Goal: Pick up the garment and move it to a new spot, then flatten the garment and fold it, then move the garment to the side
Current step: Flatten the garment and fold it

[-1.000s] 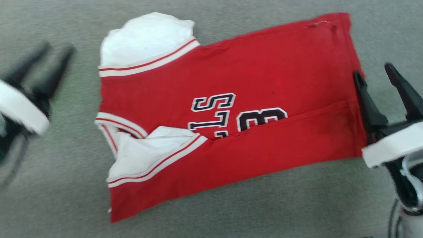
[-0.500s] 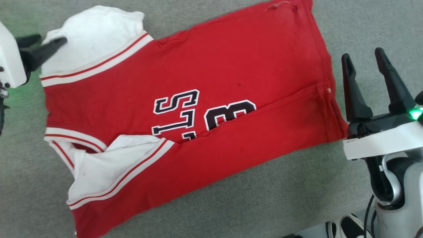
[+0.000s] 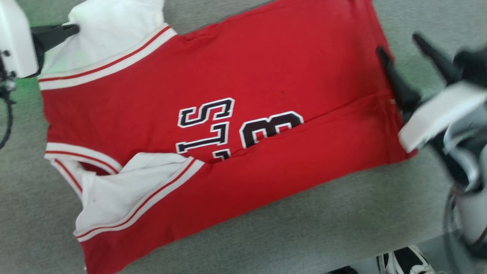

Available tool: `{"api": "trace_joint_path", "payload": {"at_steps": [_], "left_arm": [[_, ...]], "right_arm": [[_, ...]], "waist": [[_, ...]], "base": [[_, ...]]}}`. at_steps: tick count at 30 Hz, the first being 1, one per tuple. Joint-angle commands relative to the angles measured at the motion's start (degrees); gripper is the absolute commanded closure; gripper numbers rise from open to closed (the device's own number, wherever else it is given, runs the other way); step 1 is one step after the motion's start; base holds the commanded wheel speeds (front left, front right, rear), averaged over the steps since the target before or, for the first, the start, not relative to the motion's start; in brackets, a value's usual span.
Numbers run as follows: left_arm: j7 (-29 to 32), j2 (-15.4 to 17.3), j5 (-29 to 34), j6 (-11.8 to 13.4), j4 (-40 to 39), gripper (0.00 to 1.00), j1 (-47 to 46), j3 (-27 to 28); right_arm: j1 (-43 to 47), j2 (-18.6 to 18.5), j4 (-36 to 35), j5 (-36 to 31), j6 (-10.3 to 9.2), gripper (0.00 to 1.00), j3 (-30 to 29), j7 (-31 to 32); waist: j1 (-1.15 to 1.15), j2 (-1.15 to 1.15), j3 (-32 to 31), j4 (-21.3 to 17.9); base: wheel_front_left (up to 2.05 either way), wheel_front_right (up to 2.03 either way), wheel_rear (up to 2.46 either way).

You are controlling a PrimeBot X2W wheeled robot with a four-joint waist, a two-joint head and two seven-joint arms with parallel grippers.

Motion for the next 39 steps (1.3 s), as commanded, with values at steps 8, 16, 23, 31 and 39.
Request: {"api": "trace_joint_path", "payload": {"at_steps": [8, 16, 23, 31, 39], "left_arm": [[-2.9, -3.7, 2.0, -0.4, -2.6, 1.0, -1.3, -1.2], [-5.7, -5.3, 2.2, -0.5, -6.6, 1.0, -2.2, -2.5], [-9.8, -6.2, 2.2, -0.4, -7.7, 1.0, -1.9, -3.6], [-18.7, -5.8, -0.8, -0.4, -12.8, 1.0, 3.2, -4.0], [-29.0, 2.0, -0.9, -0.4, -25.5, 1.0, 14.6, -6.2]], "right_arm": [[-18.3, -7.9, 10.8, 5.7, -0.04, 0.0, 3.6, 17.4], [-26.8, -10.4, 21.0, 8.8, -0.03, 0.0, 5.6, 30.3], [-26.6, -10.6, 22.8, 10.0, -0.02, 1.0, 5.9, 29.5], [-20.1, -14.9, 17.2, 11.7, -0.04, 1.0, 6.1, 25.4], [-5.0, -18.7, 5.4, 14.1, -0.04, 1.0, 0.4, 27.5]], "waist": [[0.0, 0.0, 3.2, 5.6], [0.0, 0.0, 4.5, 9.4], [0.0, 0.0, 3.5, 10.5], [0.0, 0.0, -4.4, 12.7], [0.0, 0.0, -9.6, 14.5]], "base": [[0.0, 0.0, 0.0], [0.0, 0.0, 0.0], [0.0, 0.0, 0.0], [0.0, 0.0, 0.0], [0.0, 0.0, 0.0]]}}
